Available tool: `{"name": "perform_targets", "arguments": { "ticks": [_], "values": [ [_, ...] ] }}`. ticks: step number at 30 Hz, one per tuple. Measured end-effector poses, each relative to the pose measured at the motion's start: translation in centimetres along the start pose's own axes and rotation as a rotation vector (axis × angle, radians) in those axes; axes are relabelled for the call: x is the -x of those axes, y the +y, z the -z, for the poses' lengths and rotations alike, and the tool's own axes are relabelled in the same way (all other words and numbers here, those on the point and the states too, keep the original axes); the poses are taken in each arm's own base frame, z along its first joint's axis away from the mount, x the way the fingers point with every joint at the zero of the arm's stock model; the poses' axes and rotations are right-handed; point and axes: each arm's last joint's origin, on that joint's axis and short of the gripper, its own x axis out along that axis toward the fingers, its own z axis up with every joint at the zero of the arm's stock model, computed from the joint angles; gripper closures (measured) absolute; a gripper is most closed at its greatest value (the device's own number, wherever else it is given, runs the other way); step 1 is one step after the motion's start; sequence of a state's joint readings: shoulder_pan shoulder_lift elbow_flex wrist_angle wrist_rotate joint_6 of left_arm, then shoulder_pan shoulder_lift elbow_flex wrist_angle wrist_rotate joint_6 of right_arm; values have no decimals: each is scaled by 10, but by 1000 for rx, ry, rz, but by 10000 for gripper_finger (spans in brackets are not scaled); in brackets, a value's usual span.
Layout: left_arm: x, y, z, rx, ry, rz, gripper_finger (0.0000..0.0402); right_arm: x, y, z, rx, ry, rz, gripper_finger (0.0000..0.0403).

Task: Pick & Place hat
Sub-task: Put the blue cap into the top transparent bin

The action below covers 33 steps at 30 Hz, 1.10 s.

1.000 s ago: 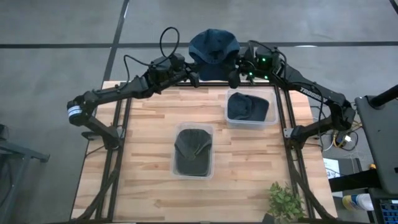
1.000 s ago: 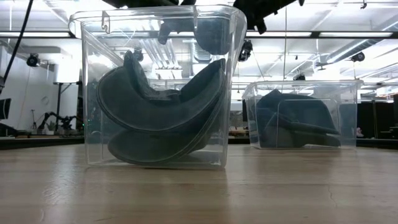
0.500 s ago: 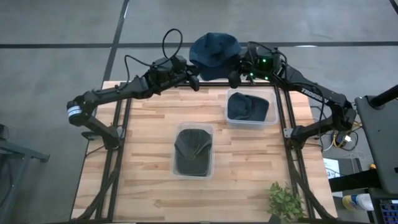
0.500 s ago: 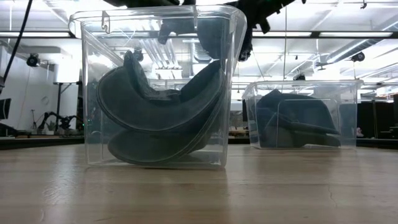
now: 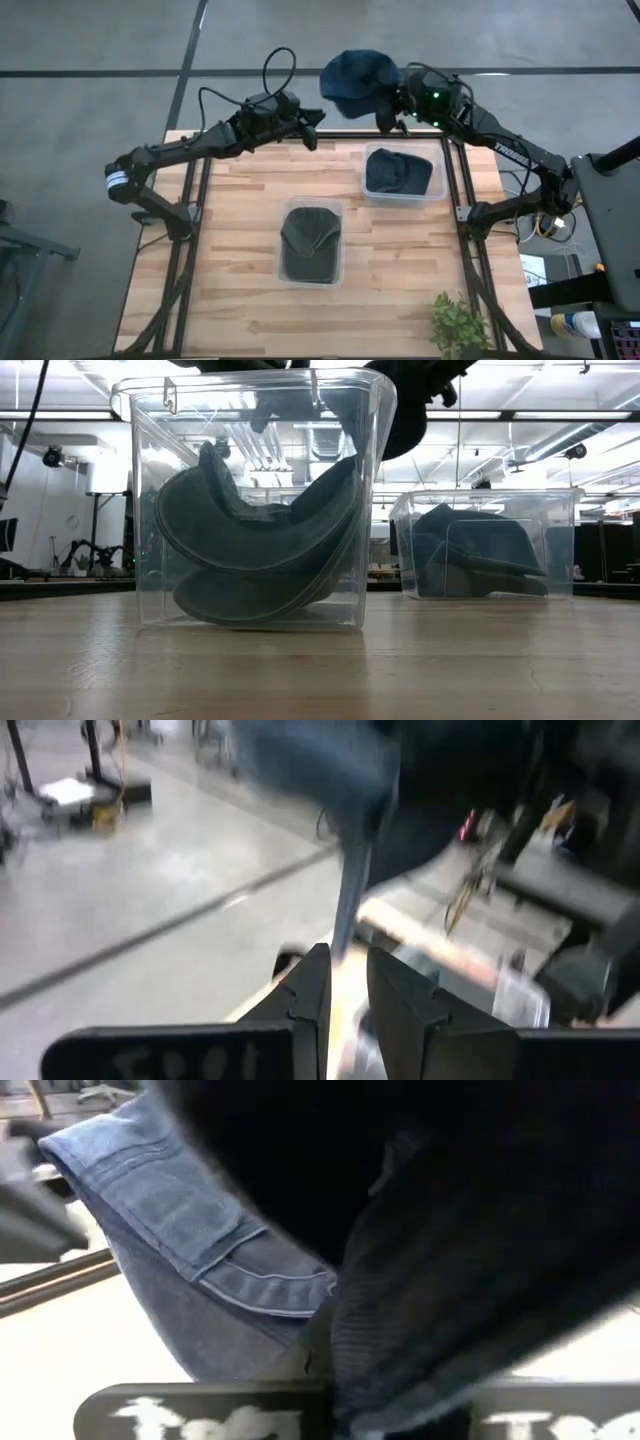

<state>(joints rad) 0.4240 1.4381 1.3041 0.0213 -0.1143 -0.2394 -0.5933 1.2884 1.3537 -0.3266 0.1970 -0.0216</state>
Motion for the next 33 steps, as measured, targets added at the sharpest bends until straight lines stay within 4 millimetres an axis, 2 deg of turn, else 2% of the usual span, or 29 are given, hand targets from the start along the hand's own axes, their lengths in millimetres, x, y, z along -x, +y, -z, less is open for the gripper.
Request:
{"name": "perform_targets", "arguments": {
  "ticks": [3,8,15,19,26,29,33],
  "values": [
    [9,3,7,-22,122,-28,338,12,-12,0,-9,24,-49,395],
    [28,9,21,-91,343,-96,337,35,-36,2,-91,118,-375,395],
    [36,20,45,-269,536,-245,337,52,-70,1,-469,207,-967,395],
    [36,28,65,-347,587,-345,337,54,-76,5,-660,340,-1279,395],
    [34,35,94,-375,611,-326,337,54,-76,6,-747,417,-1313,395],
    [34,34,100,-344,595,-241,337,54,-76,6,-742,411,-1303,395],
    [37,33,101,-300,484,-65,337,51,-77,7,-664,336,-1203,394]
  ]
}}
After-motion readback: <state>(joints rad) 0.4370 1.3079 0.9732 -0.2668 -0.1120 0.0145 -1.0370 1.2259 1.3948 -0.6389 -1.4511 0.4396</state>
